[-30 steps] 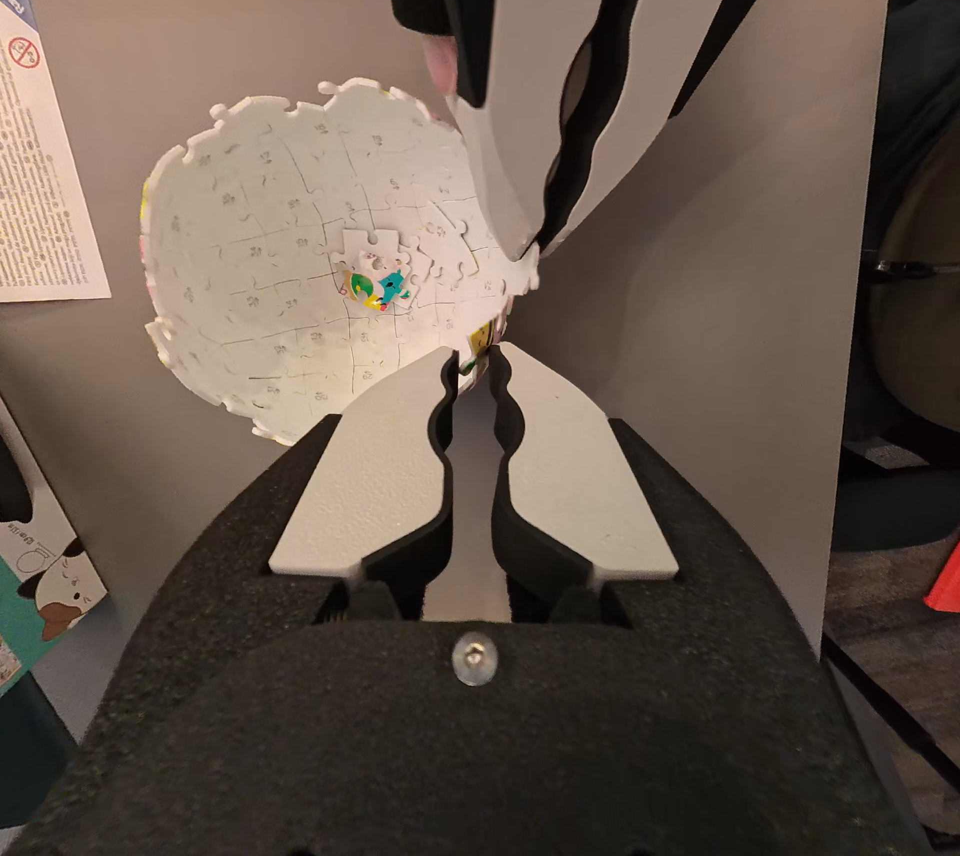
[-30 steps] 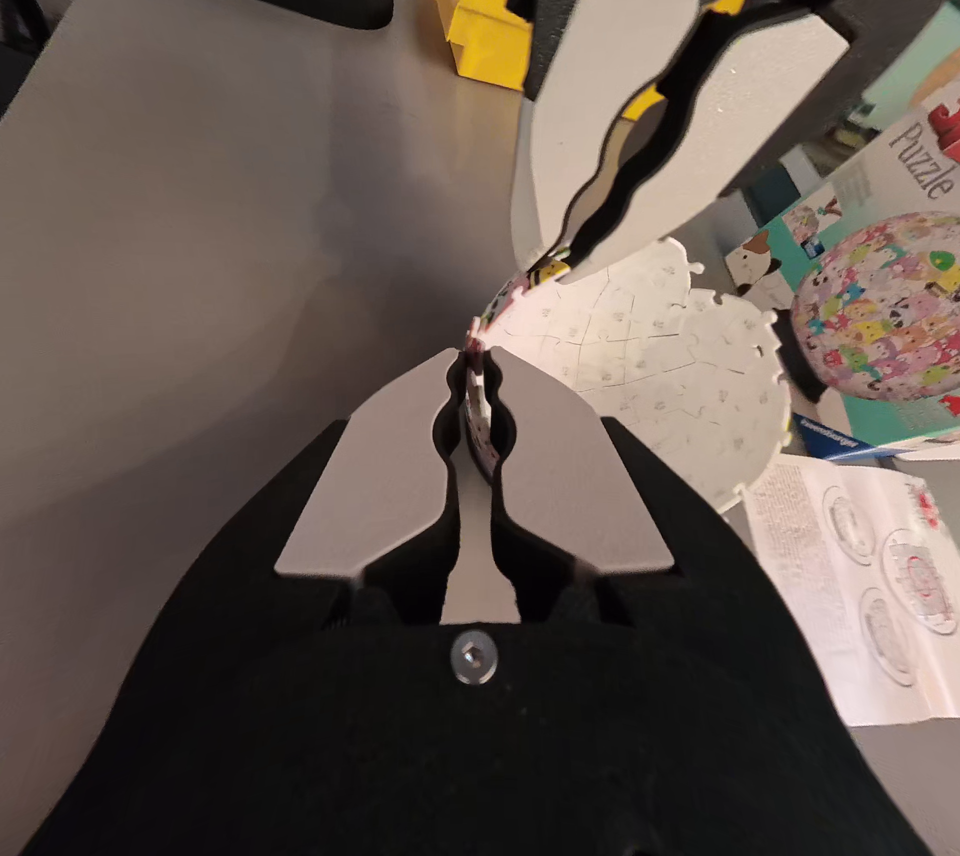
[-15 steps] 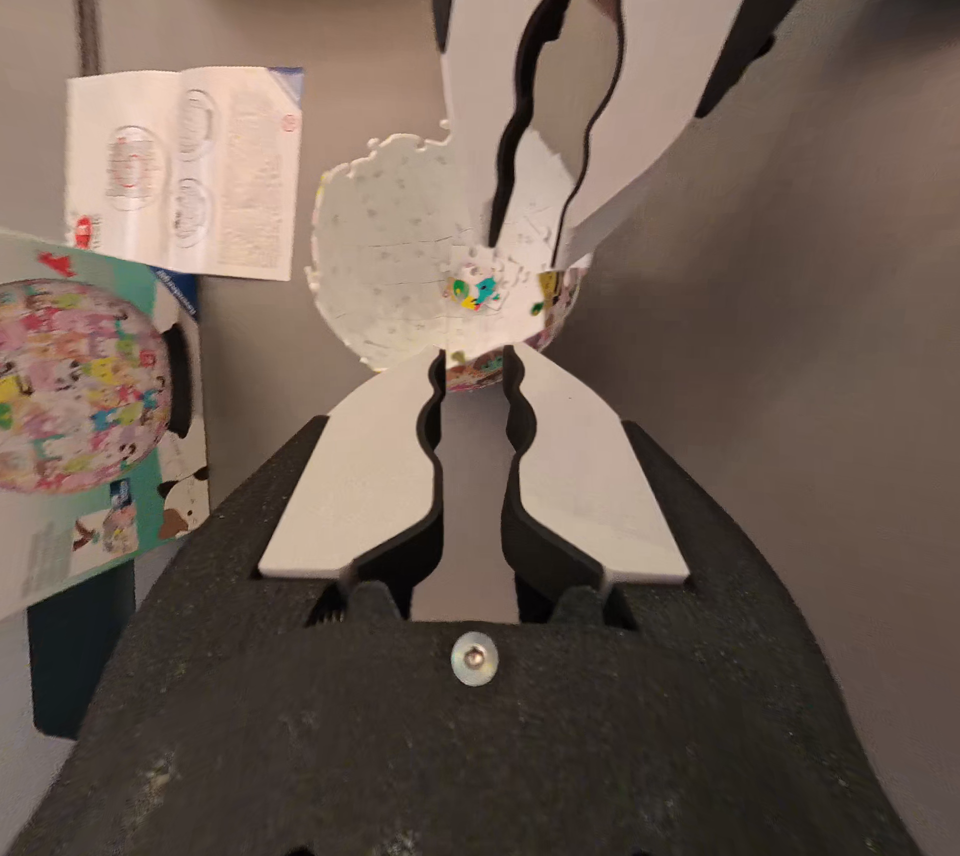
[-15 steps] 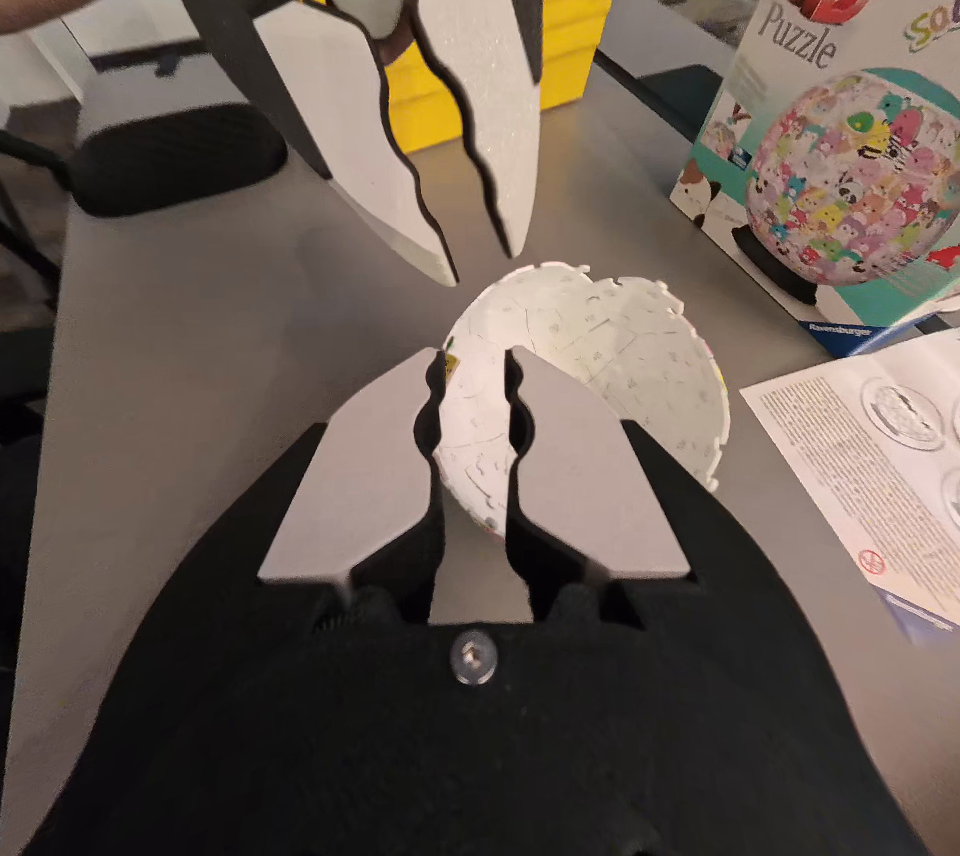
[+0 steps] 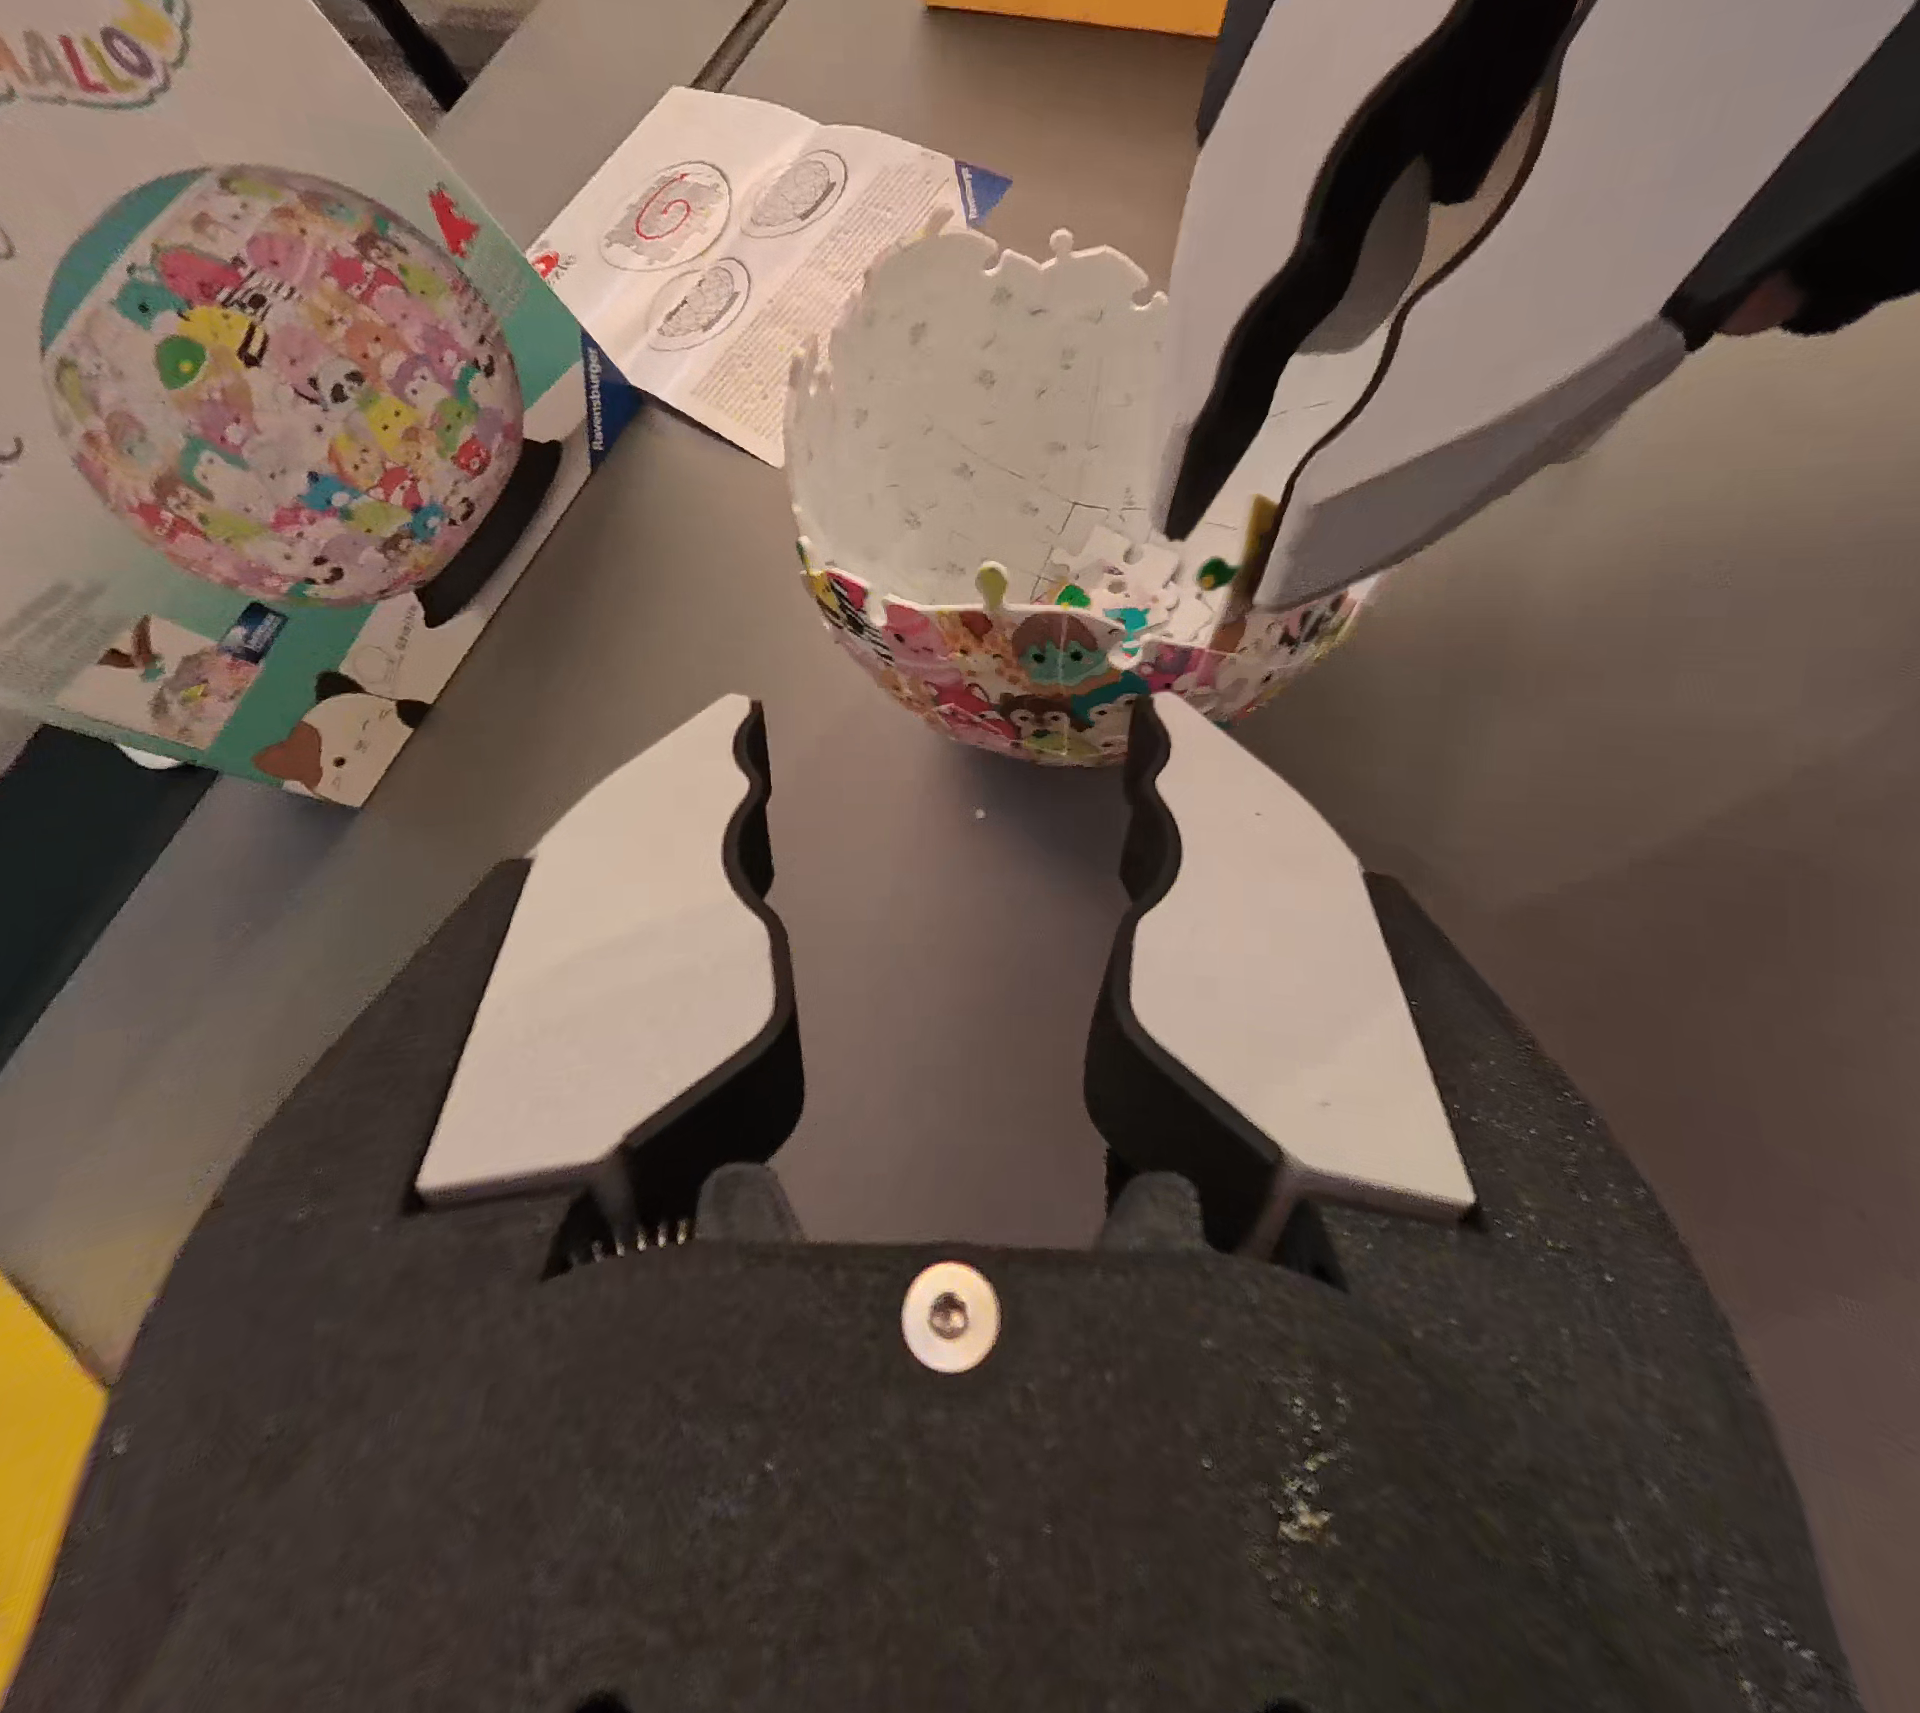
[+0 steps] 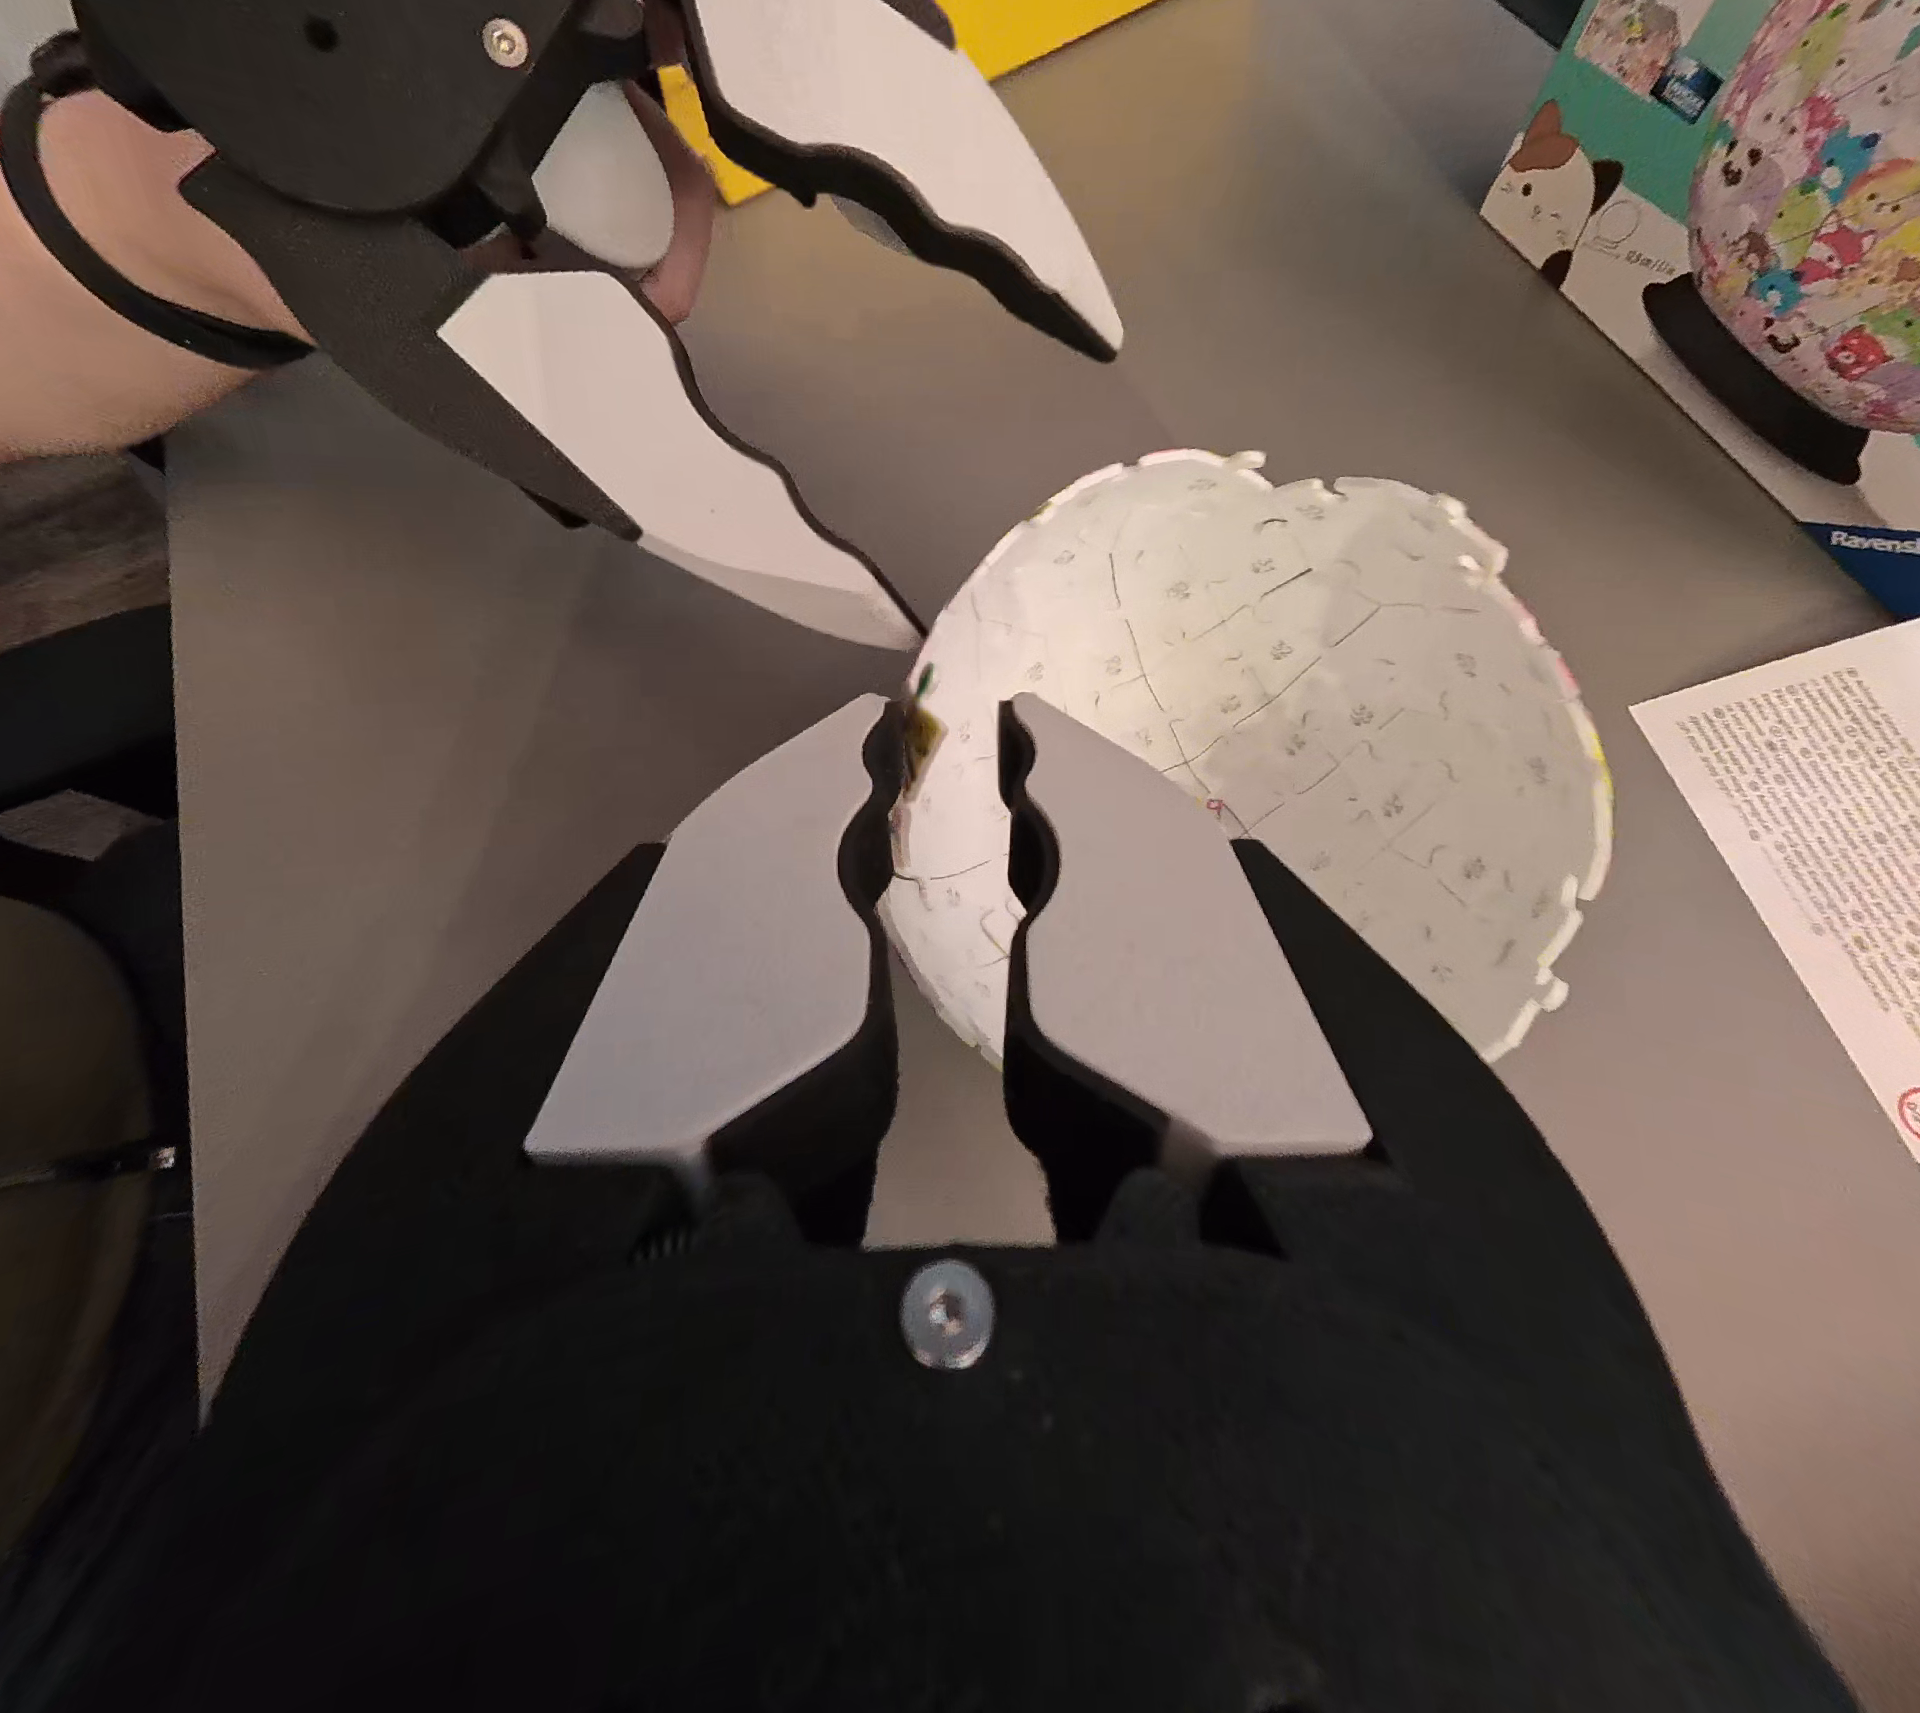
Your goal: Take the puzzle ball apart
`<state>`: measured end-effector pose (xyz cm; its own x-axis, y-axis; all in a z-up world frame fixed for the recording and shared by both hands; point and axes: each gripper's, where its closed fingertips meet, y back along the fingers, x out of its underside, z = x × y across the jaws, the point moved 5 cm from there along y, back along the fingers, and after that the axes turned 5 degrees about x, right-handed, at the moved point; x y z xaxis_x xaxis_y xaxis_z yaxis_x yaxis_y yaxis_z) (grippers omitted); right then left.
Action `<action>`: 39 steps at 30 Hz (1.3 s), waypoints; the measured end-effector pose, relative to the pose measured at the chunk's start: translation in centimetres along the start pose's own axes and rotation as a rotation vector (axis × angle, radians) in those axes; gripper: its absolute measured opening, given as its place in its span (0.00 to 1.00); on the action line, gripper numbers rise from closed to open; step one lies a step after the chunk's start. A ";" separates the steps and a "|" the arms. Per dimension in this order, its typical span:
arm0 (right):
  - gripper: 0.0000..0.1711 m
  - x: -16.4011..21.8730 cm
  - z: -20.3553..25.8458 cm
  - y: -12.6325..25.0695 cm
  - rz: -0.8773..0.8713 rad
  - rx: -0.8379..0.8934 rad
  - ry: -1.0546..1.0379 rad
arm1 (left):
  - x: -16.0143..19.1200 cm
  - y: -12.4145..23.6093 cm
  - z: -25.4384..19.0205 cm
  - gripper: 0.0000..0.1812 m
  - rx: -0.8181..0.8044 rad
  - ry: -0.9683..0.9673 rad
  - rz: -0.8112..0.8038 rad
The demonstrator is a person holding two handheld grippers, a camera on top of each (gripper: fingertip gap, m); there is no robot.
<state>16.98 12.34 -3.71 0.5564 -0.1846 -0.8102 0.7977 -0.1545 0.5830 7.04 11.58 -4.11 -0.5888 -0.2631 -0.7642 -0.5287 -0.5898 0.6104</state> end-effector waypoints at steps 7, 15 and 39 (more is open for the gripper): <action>0.05 0.1 0.4 -0.2 -0.003 -0.020 0.026 | -0.2 -0.2 -1.3 0.34 0.142 0.129 -0.077; 0.04 0.2 0.7 -0.2 -0.004 -0.025 0.076 | 0.5 -1.0 -1.5 0.32 0.135 0.134 -0.085; 0.03 0.3 -0.6 -0.1 -0.034 -0.021 -0.049 | 0.6 -1.2 -1.8 0.27 0.143 0.135 -0.158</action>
<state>17.22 12.86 -4.04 0.5170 -0.2274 -0.8252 0.8210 -0.1411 0.5532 8.43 10.76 -5.66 -0.4102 -0.2810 -0.8677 -0.6947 -0.5201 0.4968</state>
